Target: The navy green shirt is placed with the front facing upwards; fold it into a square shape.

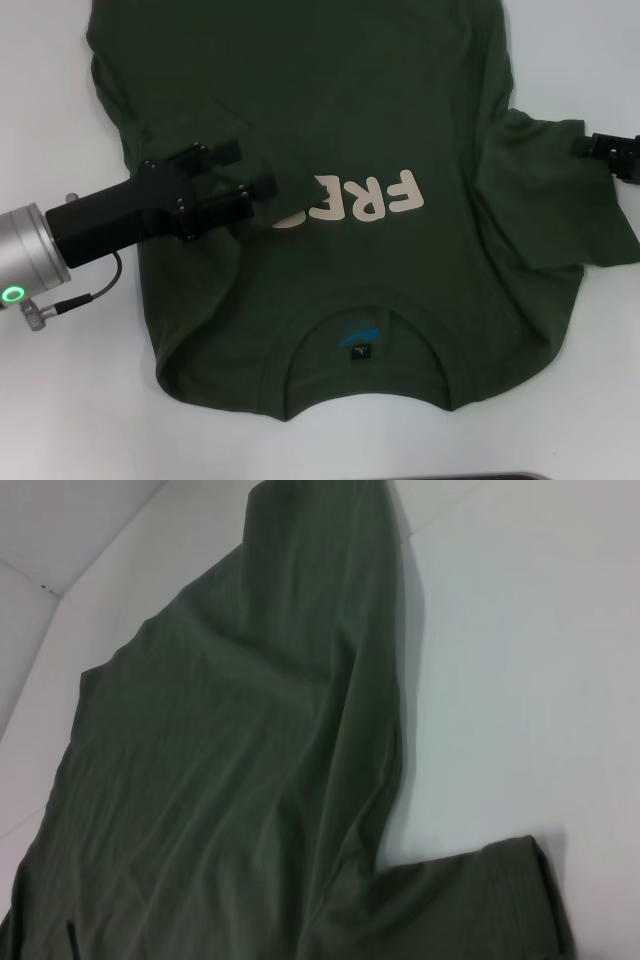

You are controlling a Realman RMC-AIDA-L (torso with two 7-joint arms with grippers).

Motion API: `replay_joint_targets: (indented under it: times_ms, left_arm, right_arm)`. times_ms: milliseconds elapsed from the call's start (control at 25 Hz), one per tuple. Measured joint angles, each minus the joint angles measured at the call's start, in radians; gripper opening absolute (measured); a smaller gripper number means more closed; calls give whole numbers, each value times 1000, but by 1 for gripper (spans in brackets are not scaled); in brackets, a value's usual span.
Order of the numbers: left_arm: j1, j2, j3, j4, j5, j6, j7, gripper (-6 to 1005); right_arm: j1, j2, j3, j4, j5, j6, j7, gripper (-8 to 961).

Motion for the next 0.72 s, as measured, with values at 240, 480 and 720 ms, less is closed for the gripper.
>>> replay_joint_targets:
  times_ms: [240, 480, 720]
  left_arm:
    - [2, 0, 0, 0, 0, -2, -1, 842]
    - [3, 0, 0, 0, 0, -2, -1, 842]
    - [3, 0, -2, 0, 0, -3, -1, 842]
  right_arm:
    - [6, 3, -5, 14, 0, 18, 0, 638]
    - [-2, 3, -6, 8, 6, 6, -2, 505]
    - [-6, 2, 1, 4, 6, 3, -8, 332]
